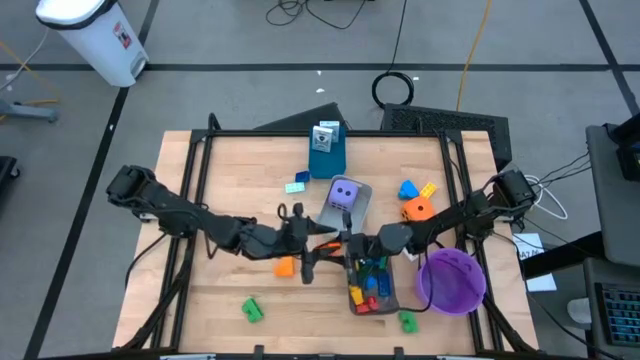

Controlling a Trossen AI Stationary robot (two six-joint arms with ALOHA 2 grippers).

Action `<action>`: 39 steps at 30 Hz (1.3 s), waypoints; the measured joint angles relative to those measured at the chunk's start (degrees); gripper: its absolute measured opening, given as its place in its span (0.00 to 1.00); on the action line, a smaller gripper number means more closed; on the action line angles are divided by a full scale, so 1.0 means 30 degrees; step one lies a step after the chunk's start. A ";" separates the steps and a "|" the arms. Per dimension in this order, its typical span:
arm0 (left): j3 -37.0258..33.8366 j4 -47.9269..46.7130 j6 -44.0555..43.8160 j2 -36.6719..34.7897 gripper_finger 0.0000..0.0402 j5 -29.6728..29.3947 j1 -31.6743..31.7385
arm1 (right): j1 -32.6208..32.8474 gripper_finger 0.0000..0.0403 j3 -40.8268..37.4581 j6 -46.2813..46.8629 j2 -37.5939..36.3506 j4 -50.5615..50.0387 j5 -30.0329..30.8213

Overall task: Pick & Place Toys
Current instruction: Put the orange game piece into the black bin

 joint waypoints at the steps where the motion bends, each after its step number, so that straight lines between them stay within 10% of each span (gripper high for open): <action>1: 0.0007 -0.0007 0.0163 -0.0180 0.52 0.0004 0.0046 | 0.0003 0.22 0.0000 0.0007 0.0000 -0.0209 -0.0025; 18: 0.0000 -0.3005 0.0542 -0.0849 0.57 -0.2178 -0.0369 | 0.2973 0.22 0.7185 -0.0632 -0.0022 -2.0623 -0.1610; 39: 0.0000 -0.3268 0.0434 -0.0845 0.57 -0.2208 -0.0107 | 0.5029 0.23 0.6058 0.5741 -0.0022 -2.5807 -0.1554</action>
